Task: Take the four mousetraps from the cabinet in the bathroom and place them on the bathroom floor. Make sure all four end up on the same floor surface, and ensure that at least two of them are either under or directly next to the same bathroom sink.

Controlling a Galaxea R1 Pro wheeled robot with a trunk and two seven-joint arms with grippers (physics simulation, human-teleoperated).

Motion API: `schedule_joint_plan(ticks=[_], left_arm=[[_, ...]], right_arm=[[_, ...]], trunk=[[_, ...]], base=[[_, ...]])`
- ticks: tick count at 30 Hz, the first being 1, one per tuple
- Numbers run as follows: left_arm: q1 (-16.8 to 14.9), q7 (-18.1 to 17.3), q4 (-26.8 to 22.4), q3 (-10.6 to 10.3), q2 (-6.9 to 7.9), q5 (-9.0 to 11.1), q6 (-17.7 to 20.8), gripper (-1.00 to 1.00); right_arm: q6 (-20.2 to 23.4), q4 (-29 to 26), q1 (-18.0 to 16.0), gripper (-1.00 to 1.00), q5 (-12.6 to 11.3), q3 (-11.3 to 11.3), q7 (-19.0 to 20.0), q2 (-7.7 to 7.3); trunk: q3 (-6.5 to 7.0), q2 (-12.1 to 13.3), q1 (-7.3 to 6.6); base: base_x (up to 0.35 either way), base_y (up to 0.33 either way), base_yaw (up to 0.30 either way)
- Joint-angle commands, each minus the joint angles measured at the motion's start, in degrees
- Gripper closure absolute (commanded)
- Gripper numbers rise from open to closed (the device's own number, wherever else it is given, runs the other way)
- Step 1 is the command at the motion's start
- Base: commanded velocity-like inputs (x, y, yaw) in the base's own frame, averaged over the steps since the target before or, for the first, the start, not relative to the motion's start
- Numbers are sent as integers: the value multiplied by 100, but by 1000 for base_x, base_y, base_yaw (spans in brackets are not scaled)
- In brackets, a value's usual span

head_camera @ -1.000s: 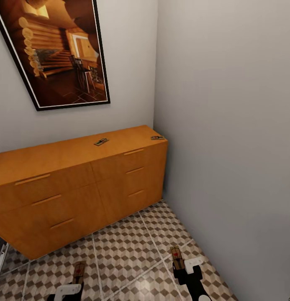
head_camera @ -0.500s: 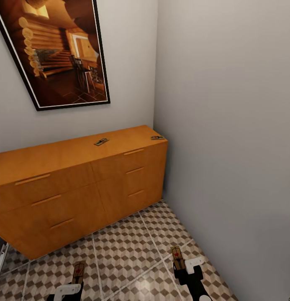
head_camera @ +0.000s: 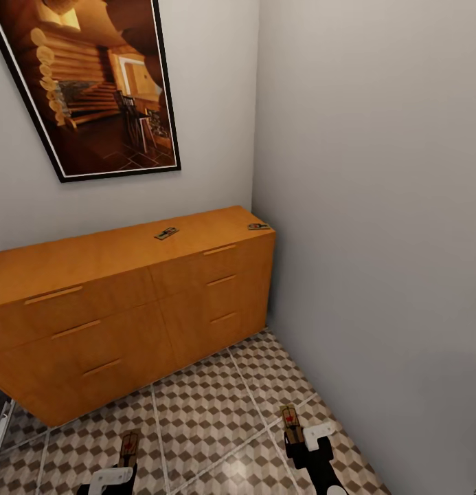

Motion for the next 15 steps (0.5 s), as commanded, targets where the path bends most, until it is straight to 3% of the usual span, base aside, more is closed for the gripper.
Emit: schedule_joint_plan(ticks=[1,15], left_arm=[[-7,-56,21,-19,-4,60,-22,100],[-7,-56,22,-19,-7,60,-15,100]], right_arm=[[-6,6,-4,100,51,18,-60,1],[2,7,-4,100,51,17,-63,-3]], trunk=[[-5,-3,0],[-5,-3,0]], base=[[0,0,48],[0,0,252]])
